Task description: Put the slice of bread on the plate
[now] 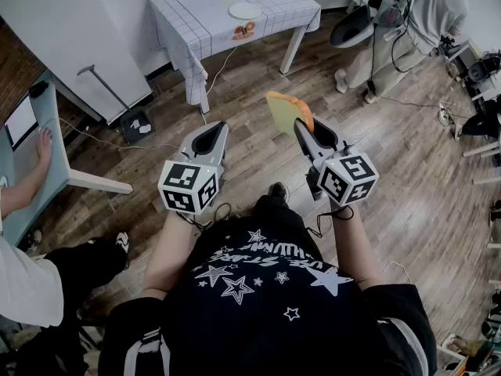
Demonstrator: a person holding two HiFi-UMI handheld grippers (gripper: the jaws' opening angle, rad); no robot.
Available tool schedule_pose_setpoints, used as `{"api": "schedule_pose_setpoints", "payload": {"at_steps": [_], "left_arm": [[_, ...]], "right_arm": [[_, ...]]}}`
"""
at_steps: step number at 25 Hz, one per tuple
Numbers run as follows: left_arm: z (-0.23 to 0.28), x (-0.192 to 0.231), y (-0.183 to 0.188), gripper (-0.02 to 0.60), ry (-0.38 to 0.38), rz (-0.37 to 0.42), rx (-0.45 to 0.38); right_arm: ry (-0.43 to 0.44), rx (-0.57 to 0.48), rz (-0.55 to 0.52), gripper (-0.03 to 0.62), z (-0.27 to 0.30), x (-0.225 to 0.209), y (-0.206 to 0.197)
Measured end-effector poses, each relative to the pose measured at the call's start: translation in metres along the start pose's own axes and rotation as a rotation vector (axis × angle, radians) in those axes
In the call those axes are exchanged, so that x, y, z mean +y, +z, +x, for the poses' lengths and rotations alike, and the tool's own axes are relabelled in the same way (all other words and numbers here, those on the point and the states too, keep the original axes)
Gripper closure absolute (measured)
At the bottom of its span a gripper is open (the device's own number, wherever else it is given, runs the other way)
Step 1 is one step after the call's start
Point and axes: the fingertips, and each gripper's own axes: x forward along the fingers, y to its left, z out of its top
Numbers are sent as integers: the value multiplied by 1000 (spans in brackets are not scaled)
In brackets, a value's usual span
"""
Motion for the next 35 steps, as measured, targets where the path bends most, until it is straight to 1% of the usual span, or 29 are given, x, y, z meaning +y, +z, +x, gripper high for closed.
{"api": "schedule_pose_setpoints", "payload": {"at_steps": [4, 7, 12, 16, 20, 24, 26, 29, 33, 35], "left_arm": [[1, -5, 6, 572, -9, 35, -1], [1, -7, 2, 572, -13, 43, 11], [-1, -5, -4, 572, 5, 56, 18], [0, 0, -12, 572, 35, 32, 21], [10, 7, -17, 572, 78, -8, 37], [35, 2, -17, 572, 105, -42, 50], [50, -11, -22, 572, 94, -38, 75], [73, -29, -32, 572, 75, -19, 118], [110, -45, -35, 572, 85, -37, 146], [126, -56, -36, 572, 85, -39, 153]], "right_arm": [[1, -22, -3, 497, 1, 1, 2], [7, -18, -1, 497, 1, 3, -2], [38, -2, -8, 497, 8, 4, -11], [39, -19, 0, 497, 17, -11, -8], [101, -37, 14, 497, 29, -22, 0], [124, -9, 2, 497, 33, -51, 0], [135, 1, 40, 497, 33, -71, -3], [146, -11, 112, 497, 30, -101, -4], [121, 8, 104, 497, 27, -145, -9], [120, 23, 126, 497, 24, -164, -18]]}}
